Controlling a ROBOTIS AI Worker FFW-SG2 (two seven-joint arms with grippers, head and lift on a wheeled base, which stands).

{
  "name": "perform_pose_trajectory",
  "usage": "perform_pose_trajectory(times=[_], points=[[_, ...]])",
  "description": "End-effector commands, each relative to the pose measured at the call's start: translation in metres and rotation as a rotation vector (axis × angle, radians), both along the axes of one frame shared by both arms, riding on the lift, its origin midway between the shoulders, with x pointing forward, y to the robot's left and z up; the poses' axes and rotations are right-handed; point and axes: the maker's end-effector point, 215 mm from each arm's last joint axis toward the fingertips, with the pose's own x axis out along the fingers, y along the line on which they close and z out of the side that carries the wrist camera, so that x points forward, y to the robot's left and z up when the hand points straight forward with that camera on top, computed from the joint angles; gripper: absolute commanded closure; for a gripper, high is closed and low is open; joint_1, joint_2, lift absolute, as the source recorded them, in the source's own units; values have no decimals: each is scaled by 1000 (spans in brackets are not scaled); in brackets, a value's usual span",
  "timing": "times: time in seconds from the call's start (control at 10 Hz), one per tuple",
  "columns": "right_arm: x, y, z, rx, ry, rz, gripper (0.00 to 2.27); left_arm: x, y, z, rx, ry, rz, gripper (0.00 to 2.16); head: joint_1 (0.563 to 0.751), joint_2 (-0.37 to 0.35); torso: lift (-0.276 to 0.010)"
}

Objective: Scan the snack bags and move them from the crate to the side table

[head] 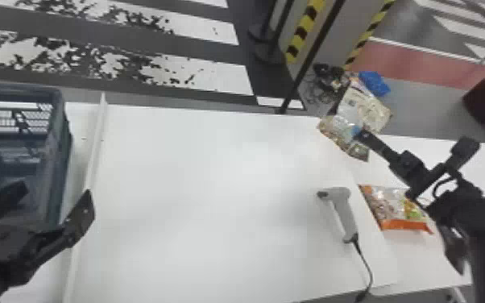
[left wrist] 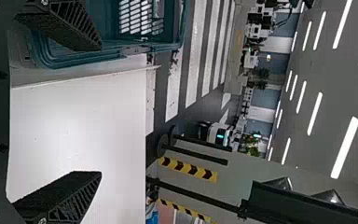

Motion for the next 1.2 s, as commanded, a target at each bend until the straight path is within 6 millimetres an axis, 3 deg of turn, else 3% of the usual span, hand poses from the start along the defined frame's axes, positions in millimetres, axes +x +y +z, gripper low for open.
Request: perform_pose_trajectory(times=[0.0,0.2,0.4,0.6,0.8,0.9,1.0,1.1], points=[[13,-49,0,-131,-38,-145,2189,-2,0,-5,5,18,-3,36,695,-350,-87],[23,-96,-1,-326,-39,-338,2186,-5,-2,-7,3,22,-7,36,695,-350,-87],[8,-119,-41,-403,81,-481,2179,-8,-6,-4,-2,17,-21,36,695,-350,-87],[-20,-137,-86,-446,220,-573,2169,-11,-10,-2,-11,13,-37,36,695,-350,-87],[-38,-143,-109,-486,293,-606,2142,-12,-13,-1,-14,13,-48,36,695,-350,-87],[-46,-150,-114,-497,313,-636,1976,-14,-16,-1,-17,13,-54,36,695,-350,-87],[-54,-155,-118,-506,342,-667,1528,-13,-17,0,-18,12,-55,36,695,-350,-87],[-60,-154,-123,-496,350,-673,454,-14,-18,1,-19,11,-57,36,695,-350,-87]])
